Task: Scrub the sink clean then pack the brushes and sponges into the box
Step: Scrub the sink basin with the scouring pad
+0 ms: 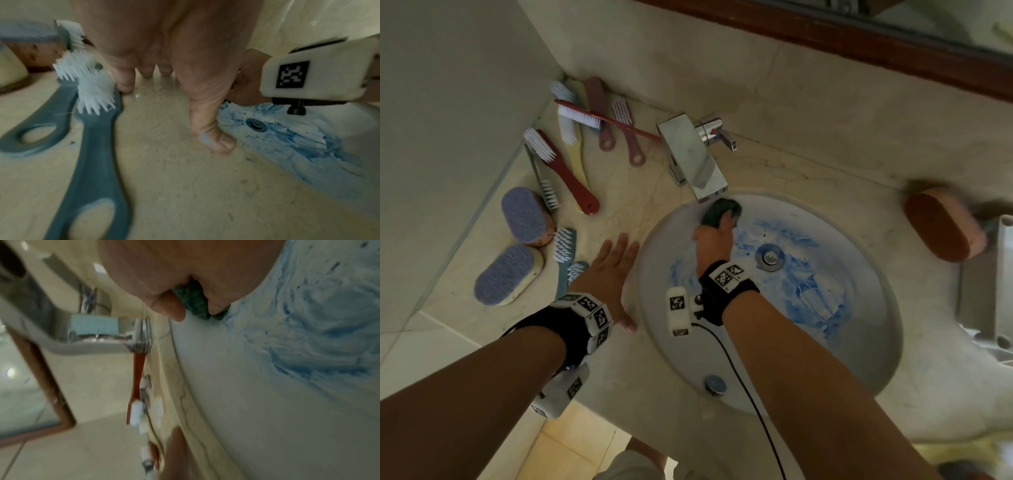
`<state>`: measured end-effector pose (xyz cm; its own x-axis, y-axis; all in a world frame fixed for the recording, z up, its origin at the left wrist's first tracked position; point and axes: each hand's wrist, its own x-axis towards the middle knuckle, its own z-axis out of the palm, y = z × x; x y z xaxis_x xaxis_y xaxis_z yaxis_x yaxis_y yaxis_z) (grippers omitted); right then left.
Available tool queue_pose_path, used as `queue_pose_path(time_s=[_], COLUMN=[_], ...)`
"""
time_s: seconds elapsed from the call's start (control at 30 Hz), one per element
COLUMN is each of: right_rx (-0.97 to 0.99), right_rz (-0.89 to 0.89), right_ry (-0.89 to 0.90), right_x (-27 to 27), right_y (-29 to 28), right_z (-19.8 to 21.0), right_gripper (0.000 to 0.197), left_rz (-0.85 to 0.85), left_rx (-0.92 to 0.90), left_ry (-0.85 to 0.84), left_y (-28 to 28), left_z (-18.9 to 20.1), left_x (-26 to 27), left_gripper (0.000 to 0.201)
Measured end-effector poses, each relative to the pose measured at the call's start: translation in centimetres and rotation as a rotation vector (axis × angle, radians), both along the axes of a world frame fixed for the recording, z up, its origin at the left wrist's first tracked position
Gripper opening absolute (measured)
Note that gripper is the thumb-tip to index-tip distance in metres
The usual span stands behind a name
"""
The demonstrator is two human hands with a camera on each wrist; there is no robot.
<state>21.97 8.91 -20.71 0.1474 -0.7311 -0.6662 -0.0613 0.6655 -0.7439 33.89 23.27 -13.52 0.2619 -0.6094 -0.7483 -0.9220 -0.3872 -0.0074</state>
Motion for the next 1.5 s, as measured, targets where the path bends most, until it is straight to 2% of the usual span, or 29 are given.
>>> queue_pose_path(time_s=[0.1, 0.17, 0.23, 0.27, 0.37, 0.53, 0.63, 0.73, 0.8, 0.9, 0.93, 1.03, 1.17, 1.23, 1.4, 1.5], right_rx=[0.022, 0.009, 0.011, 0.002, -0.041, -0.035, 0.037, 0.093, 0.073, -0.037, -0.063, -0.037, -0.023, -0.064, -0.346, -0.351], right_rz=[-0.048, 0.104, 0.300, 0.341, 0.316, 0.176, 0.118, 0.042, 0.143, 0.487, 0.548, 0.500, 0.435, 0.584, 1.320, 1.437], right_ry=[-0.075, -0.015, 0.034, 0.007, -0.057, -0.002, -0.010, -0.039, 0.017, 0.065, 0.059, 0.053, 0.174, 0.213, 0.363, 0.363], right_x=[0.1, 0.8, 1.7, 1.9, 1.5, 0.3, 0.1, 0.0, 0.6, 1.1, 1.1, 0.9, 0.3, -0.2, -2.9, -3.8], right_y=[-0.3, 0.7, 2.3, 3.1, 3.3, 0.8, 0.1, -0.6, 0.3, 3.5, 4.1, 3.5, 1.3, 1.6, 4.9, 5.6], right_z=[-0.4, 0.4, 1.4, 1.7, 1.4, 0.1, -0.2, 0.2, -0.2, -0.5, -0.5, -0.8, -1.1, -0.9, -0.9, -1.6], right_gripper=[0.077, 0.076, 0.085, 0.089, 0.090, 0.086, 0.086, 0.079, 0.080, 0.090, 0.091, 0.088, 0.082, 0.081, 0.081, 0.088], left_rz=[0.017, 0.016, 0.011, 0.010, 0.010, 0.018, 0.017, 0.020, 0.010, -0.009, -0.009, -0.014, 0.000, -0.003, -0.012, -0.011], left_rx=[-0.012, -0.014, -0.018, -0.019, -0.014, -0.013, -0.007, -0.004, 0.005, 0.018, 0.012, 0.012, 0.009, 0.013, 0.008, 0.013], left_ry=[0.018, 0.025, 0.027, 0.026, 0.015, 0.008, 0.006, 0.012, 0.007, -0.009, -0.012, -0.014, -0.006, -0.002, -0.012, -0.016], left_y=[0.0, 0.1, 0.1, 0.1, 0.1, 0.1, 0.1, 0.0, -0.1, -0.1, 0.0, 0.0, -0.1, -0.2, -0.2, -0.3], left_z=[-0.1, -0.1, -0.2, -0.2, -0.1, 0.0, 0.0, 0.0, 0.1, -0.1, -0.1, 0.0, 0.0, 0.1, 0.2, 0.3], left_x=[0.1, 0.2, 0.3, 0.3, 0.2, 0.1, 0.0, 0.1, 0.0, -0.1, 0.0, 0.0, 0.0, 0.0, -0.2, -0.3], left_gripper=[0.153, 0.154, 0.154, 0.154, 0.154, 0.154, 0.154, 0.153, 0.153, 0.153, 0.153, 0.153, 0.154, 0.153, 0.152, 0.152])
